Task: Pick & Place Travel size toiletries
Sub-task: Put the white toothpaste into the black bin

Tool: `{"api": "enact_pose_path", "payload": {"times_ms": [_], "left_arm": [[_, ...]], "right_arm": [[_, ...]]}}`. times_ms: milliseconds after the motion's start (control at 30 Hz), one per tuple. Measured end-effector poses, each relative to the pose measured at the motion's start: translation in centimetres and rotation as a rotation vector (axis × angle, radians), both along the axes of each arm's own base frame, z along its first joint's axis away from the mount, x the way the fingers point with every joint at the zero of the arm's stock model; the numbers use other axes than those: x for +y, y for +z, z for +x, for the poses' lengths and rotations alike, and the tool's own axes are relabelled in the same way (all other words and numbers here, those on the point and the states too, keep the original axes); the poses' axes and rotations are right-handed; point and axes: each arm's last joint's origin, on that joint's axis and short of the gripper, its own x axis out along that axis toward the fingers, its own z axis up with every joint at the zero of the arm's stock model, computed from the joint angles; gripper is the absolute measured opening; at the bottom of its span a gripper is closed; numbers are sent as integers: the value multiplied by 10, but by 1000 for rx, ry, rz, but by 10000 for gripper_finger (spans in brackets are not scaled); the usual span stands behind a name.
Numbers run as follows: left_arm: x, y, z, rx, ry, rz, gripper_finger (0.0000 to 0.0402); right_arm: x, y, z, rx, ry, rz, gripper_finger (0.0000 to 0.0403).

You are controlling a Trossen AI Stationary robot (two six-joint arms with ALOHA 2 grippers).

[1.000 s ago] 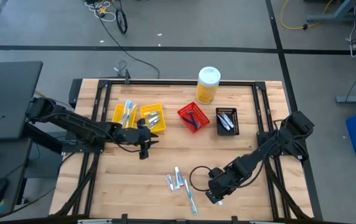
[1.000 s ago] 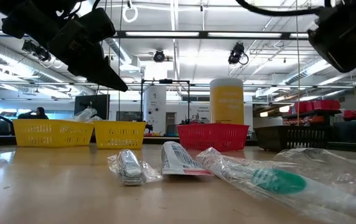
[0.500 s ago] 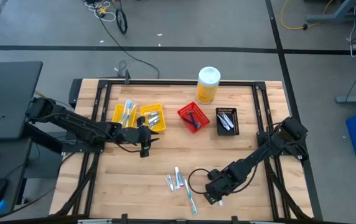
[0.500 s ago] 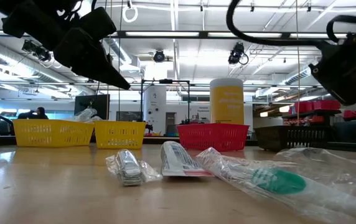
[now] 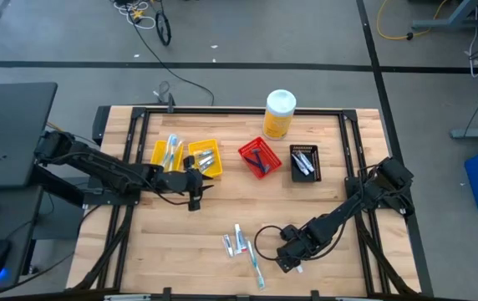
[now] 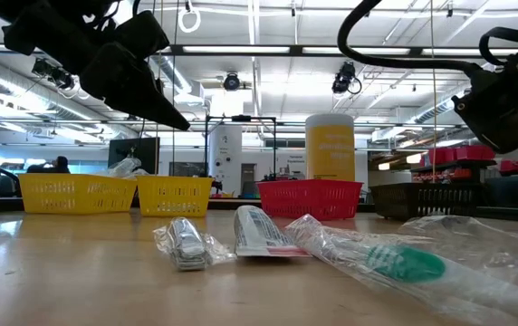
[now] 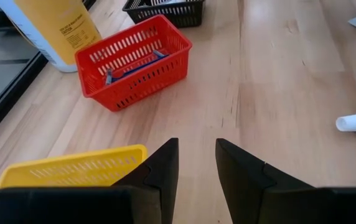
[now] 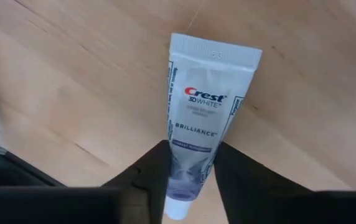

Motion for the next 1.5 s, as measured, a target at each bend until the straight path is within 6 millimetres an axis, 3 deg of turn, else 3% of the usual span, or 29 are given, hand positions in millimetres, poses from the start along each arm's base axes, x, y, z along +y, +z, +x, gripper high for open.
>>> {"api": "enact_pose_path", "payload": {"times_ms": [233,400,600,800,1133,1300,1500], "left_arm": [[0,0,0,0,1,-1,114],[0,0,0,-2,3,-7,114],[0,0,0,-2,2,-9,114],[0,0,0,-2,2,-10,114],[0,0,0,-5,7,-18,114],[0,0,0,-5,7,-19,114],[0,0,0,-6,8,-20,114]], "right_arm": [[-2,0,3,-42,49,-22,86],[-12,3,11,-88,74,-31,91],[-32,24,22,-171,168,-58,103],[-78,53,18,-173,152,-235,100],[-168,103,-20,-16,51,-606,98],[-200,101,-21,33,46,-656,105],[-230,77,-17,10,15,-656,100]]}}
